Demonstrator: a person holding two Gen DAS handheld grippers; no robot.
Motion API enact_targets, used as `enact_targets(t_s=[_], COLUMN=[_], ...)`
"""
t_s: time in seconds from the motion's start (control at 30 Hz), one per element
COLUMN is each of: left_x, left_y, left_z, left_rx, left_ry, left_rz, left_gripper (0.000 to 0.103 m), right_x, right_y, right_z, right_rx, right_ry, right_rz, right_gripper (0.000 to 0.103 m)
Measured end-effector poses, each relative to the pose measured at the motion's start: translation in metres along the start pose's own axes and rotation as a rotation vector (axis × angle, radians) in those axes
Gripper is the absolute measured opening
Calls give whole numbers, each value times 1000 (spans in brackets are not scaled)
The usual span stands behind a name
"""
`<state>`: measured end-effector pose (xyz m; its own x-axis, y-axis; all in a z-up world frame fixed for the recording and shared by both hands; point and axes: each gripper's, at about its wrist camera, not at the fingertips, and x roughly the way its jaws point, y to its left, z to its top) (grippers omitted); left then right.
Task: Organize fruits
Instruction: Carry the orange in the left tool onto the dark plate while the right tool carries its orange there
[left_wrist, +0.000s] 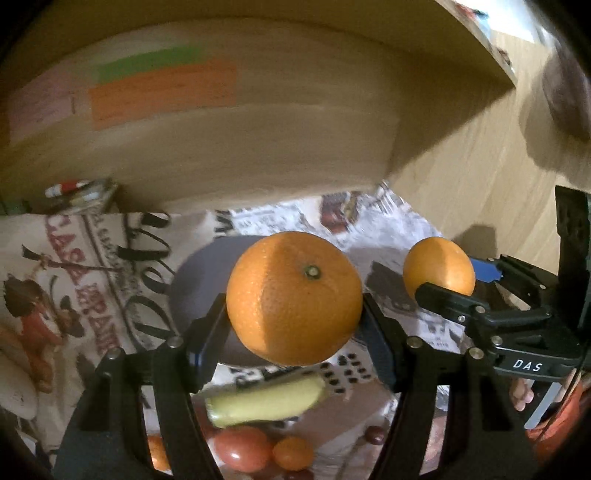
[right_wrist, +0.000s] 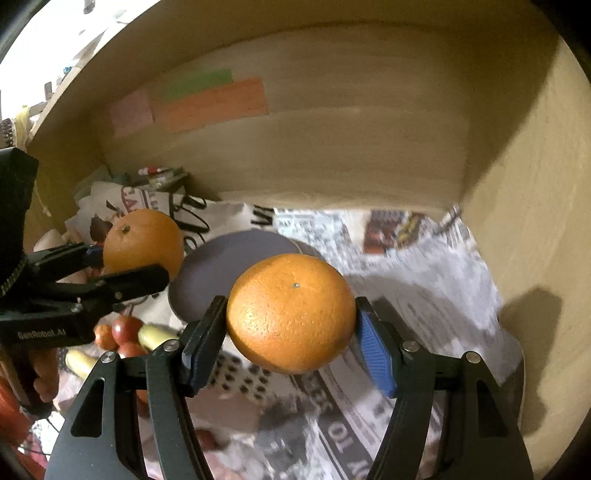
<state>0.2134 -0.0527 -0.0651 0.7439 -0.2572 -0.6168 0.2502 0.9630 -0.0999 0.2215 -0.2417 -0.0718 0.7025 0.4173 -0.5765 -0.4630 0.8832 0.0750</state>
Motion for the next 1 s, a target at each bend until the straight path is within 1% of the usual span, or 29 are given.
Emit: enact_targets(t_s=[0.17, 0.4, 0.57, 0.73, 1.0], left_x=[1, 24, 49, 73, 110], left_y=[27, 51, 64, 77, 93], left_z=[13, 22, 24, 28, 29], left_rx=[-28, -51, -73, -71, -86], left_ry=[-3, 31, 84, 127, 211], left_rz=[18, 46, 49, 70, 49], left_gripper=[68, 68, 68, 68, 68], right_x=[15, 55, 88, 123, 163], right_y=[11, 22, 25, 21, 23], right_z=[19, 40, 47, 52, 54], right_rx=[-40, -78, -104, -99, -137], right_ry=[1, 53, 109, 180, 250], right_rz=[3, 21, 14, 22, 15], right_gripper=[65, 65, 65, 65, 65])
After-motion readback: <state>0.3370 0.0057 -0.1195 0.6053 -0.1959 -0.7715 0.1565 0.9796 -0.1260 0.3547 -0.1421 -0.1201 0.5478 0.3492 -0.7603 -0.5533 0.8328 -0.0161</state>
